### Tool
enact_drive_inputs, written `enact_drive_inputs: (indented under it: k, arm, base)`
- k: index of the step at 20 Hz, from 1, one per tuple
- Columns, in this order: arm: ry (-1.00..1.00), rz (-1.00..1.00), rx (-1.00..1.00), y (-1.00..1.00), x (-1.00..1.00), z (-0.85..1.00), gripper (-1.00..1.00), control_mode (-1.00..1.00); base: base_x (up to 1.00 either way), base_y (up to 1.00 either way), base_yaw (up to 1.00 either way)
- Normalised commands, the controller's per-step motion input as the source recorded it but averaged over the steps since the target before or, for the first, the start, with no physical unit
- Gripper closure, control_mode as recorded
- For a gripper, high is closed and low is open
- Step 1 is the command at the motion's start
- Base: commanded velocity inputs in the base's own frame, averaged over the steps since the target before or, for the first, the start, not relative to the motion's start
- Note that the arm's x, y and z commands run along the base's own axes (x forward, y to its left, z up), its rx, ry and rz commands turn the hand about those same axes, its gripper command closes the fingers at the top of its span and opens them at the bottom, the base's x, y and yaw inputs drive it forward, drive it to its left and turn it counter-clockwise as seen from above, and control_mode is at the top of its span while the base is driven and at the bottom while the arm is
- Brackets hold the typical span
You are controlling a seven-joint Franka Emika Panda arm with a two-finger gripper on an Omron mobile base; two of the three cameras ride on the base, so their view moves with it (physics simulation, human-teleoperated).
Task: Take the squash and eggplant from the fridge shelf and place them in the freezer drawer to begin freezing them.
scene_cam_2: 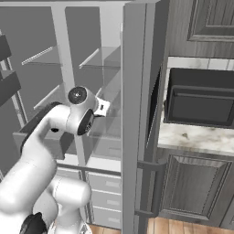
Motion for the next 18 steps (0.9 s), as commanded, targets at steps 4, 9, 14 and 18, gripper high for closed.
enact_drive_inputs:
  k: [4, 9, 14, 18]
  arm:
    - [0.0, 0.08, 0.0, 0.26, -1.0, 0.88, 1.0, -1.0]
    - [0.01, 0.05, 0.0, 0.16, -1.0, 0.62, 1.0, -1.0]
    - [0.08, 0.08, 0.0, 0.47, -0.85, 0.12, 1.0, -1.0]
    - [0.12, 0.11, 0.0, 0.88, -0.45, 0.0, 1.0, -1.0]
  base:
    - [0.0, 0.0, 0.0]
    - [0.0, 0.0, 0.0]
    - [0.0, 0.0, 0.0]
    - [0.0, 0.0, 0.0]
